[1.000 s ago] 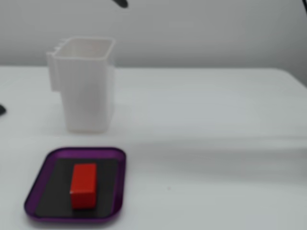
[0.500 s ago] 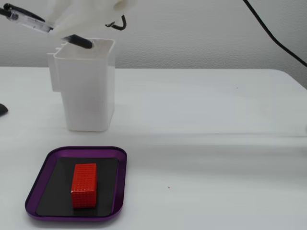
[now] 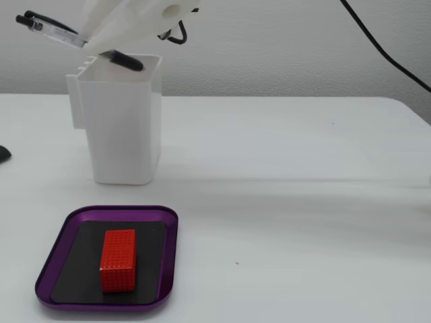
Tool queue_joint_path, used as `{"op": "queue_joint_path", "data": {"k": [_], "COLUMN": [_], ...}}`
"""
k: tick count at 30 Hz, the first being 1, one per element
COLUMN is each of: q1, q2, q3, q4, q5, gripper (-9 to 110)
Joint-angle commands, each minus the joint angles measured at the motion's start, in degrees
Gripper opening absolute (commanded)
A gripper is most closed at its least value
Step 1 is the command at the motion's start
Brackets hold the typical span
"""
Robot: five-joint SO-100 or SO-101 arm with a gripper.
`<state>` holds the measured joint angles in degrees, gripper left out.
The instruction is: Pick up the pen and put it in the pen holder.
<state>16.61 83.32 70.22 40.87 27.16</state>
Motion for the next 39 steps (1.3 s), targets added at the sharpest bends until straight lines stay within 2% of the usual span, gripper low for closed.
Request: {"op": "queue_joint_path", "data": {"k": [1,10,16,20,23,26,31,35,39], "q1": [0.4,0.3,-0.4,-0.8,-5.4,-7.6,-7.5,-7.9,-7.5], "q2": [1.7,2.6,14.2,25.1,32.6,39.5,51.3,61.7,73.1], "q3": [-2.1,-3.4,-9.8,-11.2,-9.7,-2.8,16.2,36.7,56.8], "q4": [2.4,9.1,22.9,31.8,38.5,43.9,47.7,47.0,39.4], "q5": [0.2,-0.4,-1.0,-8.7,-15.8,-20.9,-21.7,-21.9,-22.0], "gripper": [8,10,10,10,10,10,10,9,9]}}
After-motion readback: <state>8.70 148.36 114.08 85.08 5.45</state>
